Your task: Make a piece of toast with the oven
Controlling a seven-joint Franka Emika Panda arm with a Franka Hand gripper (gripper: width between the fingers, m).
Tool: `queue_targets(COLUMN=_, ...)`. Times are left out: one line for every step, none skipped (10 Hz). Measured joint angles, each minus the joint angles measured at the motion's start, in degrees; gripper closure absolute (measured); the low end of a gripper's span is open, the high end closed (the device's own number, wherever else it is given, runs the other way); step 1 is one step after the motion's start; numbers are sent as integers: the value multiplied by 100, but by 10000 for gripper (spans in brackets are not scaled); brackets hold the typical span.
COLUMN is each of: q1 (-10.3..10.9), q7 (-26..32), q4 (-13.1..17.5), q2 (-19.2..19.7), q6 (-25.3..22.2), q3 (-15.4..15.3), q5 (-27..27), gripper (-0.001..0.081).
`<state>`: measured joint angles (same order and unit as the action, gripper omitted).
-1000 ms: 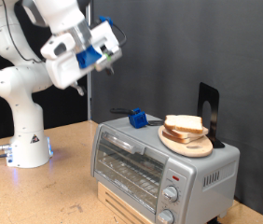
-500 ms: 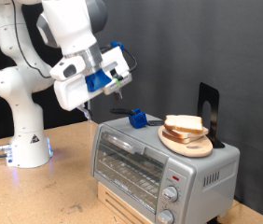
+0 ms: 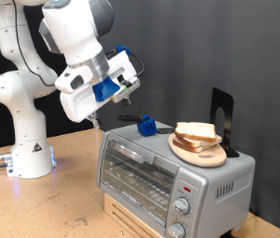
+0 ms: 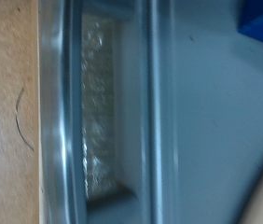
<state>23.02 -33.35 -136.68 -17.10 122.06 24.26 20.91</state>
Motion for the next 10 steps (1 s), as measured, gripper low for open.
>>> queue_targets(q1=-2, q7=-111, q4=-128, q2=36, q6=98, q3=-50, q5=-102, gripper=-2)
queue_targets(q1=-2, q7=-228, q4=-274, q2=83, q6=277, q3=-102, q5=-161, gripper=-2)
queue_targets(q1=-2, q7=-286, q4=-412, q2=127, q6=482, q3=-145, q5=-174, gripper=-2)
queue_targets(q1=-2, q7=-291, q4=-525, q2=173, q6=652, q3=-169, q5=-174, gripper=-2)
queue_targets(q1=-2, q7=-291, q4=-617, q2=212, q6=782, q3=-178, q5=-171, gripper=-2)
queue_targets(q1=-2, q7=-290, q4=-689, q2=225, q6=891, q3=-179, q5=-162, gripper=-2)
queue_targets(q1=-2, q7=-289, q4=-759, q2=226, q6=974, q3=-178, q5=-159, gripper=-2)
queue_targets(q1=-4, q7=-289, q4=-837, q2=227, q6=1085, q3=-178, q5=-159, gripper=-2)
queue_targets(q1=-10, q7=-289, q4=-931, q2=242, q6=1237, q3=-176, q5=-165, gripper=-2)
queue_targets(q1=-33, q7=-351, q4=-1029, q2=301, q6=1427, q3=-175, q5=-231, gripper=-2)
